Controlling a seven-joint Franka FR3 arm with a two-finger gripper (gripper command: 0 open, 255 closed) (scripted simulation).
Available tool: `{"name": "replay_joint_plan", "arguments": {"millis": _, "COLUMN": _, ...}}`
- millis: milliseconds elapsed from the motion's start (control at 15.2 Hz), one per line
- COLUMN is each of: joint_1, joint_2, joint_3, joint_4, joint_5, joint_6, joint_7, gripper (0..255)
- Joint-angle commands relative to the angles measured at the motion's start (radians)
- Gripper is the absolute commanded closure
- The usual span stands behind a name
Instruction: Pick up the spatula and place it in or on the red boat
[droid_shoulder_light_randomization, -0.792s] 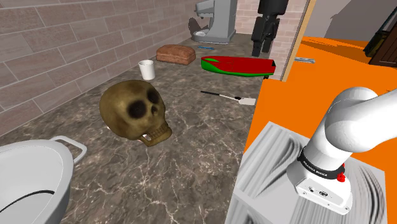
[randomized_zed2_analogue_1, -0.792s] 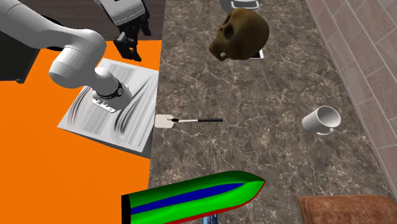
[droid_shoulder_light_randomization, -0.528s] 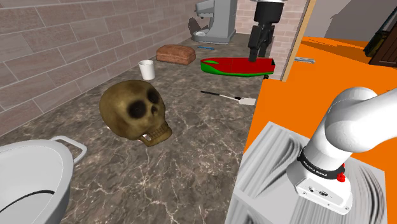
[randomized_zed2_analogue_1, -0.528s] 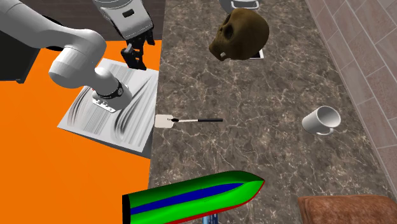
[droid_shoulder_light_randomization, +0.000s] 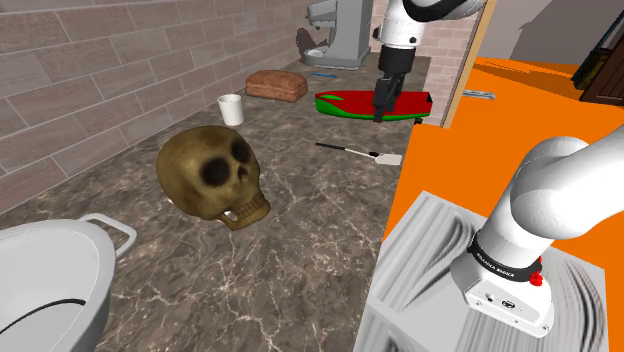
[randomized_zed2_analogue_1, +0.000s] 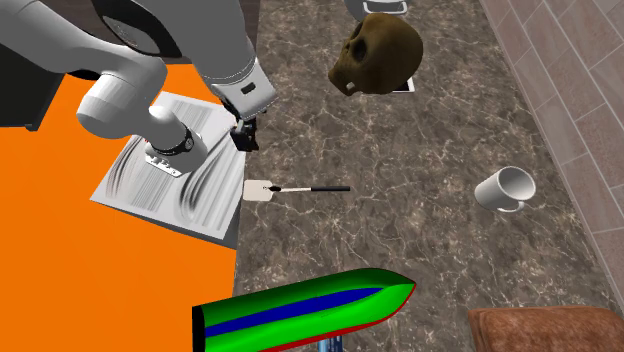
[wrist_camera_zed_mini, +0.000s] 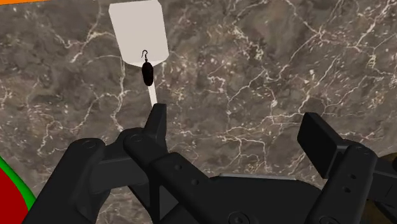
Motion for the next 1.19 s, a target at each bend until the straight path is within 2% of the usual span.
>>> {"name": "replay_joint_plan", "arguments": {"millis": 0, "joint_1": -0.001, "joint_2": 0.057, "joint_3": -0.015, "joint_4": -0.017, "joint_5": -0.014, "joint_6": 0.085, "joint_7": -0.036, "gripper": 0}}
{"name": "replay_joint_plan", "arguments": {"millis": 660, "joint_1": 0.005, "joint_2": 0.388, "joint_3": -0.079, "joint_4": -0.005, "joint_5": -0.042, "joint_6": 0.450, "joint_7": -0.199, "gripper": 0}}
{"name": "replay_joint_plan", "arguments": {"millis": 1122, "joint_1": 0.010, "joint_2": 0.468, "joint_3": -0.085, "joint_4": -0.030, "joint_5": -0.028, "joint_6": 0.557, "joint_7": -0.218, "gripper": 0}}
